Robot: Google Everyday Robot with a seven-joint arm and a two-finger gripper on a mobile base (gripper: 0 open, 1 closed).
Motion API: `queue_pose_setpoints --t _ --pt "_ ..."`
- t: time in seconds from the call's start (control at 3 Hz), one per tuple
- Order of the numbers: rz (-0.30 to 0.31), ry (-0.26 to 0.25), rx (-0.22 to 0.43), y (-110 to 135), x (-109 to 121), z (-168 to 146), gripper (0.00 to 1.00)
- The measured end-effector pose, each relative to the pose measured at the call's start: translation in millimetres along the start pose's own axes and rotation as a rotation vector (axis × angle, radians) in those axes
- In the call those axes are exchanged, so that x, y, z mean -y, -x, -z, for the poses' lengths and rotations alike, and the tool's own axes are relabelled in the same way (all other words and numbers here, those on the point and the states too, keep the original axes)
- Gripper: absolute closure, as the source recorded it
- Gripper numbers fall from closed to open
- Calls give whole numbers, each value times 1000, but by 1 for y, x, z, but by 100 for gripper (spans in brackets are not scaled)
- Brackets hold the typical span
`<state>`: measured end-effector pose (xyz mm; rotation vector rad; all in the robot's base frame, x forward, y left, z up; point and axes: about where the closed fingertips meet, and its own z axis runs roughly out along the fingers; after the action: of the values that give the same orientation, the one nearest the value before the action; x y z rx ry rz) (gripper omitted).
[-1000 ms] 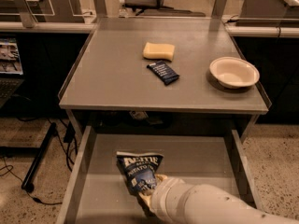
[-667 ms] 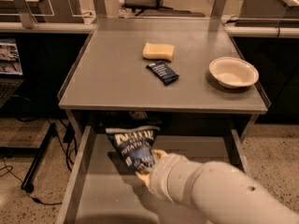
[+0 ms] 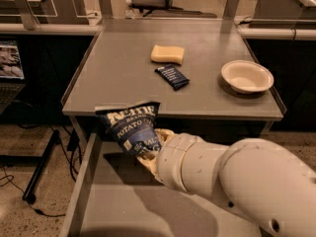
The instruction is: Pick blue chip bag from top drawer and place on counter
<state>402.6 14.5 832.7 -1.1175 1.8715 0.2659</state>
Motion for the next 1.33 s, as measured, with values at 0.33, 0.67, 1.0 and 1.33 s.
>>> queue_pose_setpoints --t 0.33,0.67,1.0,1.33 --pt "29 -60 24 17 19 11 100" --pt "53 -107 58 46 52 18 100" --pt "48 -123 72 62 85 9 100" --pt "34 -120 70 72 117 -11 100"
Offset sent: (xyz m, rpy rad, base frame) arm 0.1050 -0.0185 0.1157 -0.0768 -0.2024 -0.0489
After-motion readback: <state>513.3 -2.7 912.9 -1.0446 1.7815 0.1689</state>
